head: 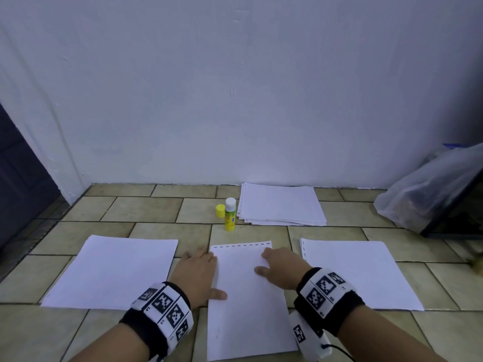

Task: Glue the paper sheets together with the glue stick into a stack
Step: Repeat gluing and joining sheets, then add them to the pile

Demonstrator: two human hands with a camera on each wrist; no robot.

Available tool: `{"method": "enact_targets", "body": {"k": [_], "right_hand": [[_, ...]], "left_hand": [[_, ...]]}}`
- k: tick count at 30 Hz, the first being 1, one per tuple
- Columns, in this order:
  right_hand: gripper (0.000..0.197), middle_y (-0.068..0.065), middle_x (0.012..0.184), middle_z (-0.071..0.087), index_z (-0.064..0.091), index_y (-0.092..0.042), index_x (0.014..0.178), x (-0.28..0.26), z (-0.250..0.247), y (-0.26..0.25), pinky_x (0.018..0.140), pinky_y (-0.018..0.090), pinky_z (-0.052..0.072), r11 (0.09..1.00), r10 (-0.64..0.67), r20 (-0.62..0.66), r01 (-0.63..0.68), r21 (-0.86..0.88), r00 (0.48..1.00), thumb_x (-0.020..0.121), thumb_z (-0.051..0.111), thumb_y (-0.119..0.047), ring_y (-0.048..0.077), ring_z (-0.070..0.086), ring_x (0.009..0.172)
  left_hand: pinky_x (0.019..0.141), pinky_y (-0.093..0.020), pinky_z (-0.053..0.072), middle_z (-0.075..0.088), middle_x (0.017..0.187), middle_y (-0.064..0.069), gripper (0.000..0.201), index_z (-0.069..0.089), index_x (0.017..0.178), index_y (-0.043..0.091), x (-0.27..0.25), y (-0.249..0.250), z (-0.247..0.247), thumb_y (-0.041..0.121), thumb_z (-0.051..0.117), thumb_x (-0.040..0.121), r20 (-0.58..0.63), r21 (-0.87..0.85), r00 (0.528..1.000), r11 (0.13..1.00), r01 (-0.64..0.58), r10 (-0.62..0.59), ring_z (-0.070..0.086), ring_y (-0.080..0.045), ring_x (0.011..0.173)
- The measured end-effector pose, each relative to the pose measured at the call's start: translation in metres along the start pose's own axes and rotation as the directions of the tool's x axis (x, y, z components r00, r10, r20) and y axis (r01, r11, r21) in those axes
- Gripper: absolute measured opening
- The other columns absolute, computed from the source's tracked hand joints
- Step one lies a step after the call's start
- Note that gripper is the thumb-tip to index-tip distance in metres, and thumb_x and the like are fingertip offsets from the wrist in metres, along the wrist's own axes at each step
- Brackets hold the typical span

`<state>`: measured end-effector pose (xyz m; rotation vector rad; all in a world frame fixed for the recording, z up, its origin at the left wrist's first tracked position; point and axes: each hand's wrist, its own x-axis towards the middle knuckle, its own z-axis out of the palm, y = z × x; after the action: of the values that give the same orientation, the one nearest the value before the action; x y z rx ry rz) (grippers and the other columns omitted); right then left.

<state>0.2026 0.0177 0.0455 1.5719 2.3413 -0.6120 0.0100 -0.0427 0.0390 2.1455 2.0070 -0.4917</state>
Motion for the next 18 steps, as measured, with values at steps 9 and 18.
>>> {"method": "enact_targets", "body": {"k": [9, 18], "right_hand": [[0.081, 0.014, 0.128, 0.040, 0.039, -0.007, 0.132, -0.041, 0.025, -0.045, 0.092, 0.041, 0.040, 0.965, -0.034, 0.011, 0.035, -0.259, 0.999, 0.079, 0.060, -0.065, 0.033, 0.044, 0.113], [0.081, 0.000, 0.155, 0.023, 0.024, -0.021, 0.149, -0.009, 0.004, 0.003, 0.112, 0.041, 0.028, 0.977, -0.157, 0.006, 0.156, -0.147, 0.988, 0.083, 0.071, -0.026, 0.022, 0.026, 0.139]], "left_hand": [[0.103, -0.037, 0.030, 0.039, 0.144, -0.003, 0.082, 0.014, 0.152, 0.024, -0.013, -0.001, 0.010, 0.069, 0.040, 0.088, -0.014, 0.032, 0.992, 0.991, 0.127, -0.127, 0.027, -0.023, 0.134], [0.102, -0.027, 0.036, 0.023, 0.151, 0.002, 0.044, 0.044, 0.125, 0.019, -0.001, -0.023, 0.002, 0.038, 0.062, 0.090, -0.058, -0.237, 0.998, 0.971, -0.038, 0.025, 0.025, -0.013, 0.138]]}}
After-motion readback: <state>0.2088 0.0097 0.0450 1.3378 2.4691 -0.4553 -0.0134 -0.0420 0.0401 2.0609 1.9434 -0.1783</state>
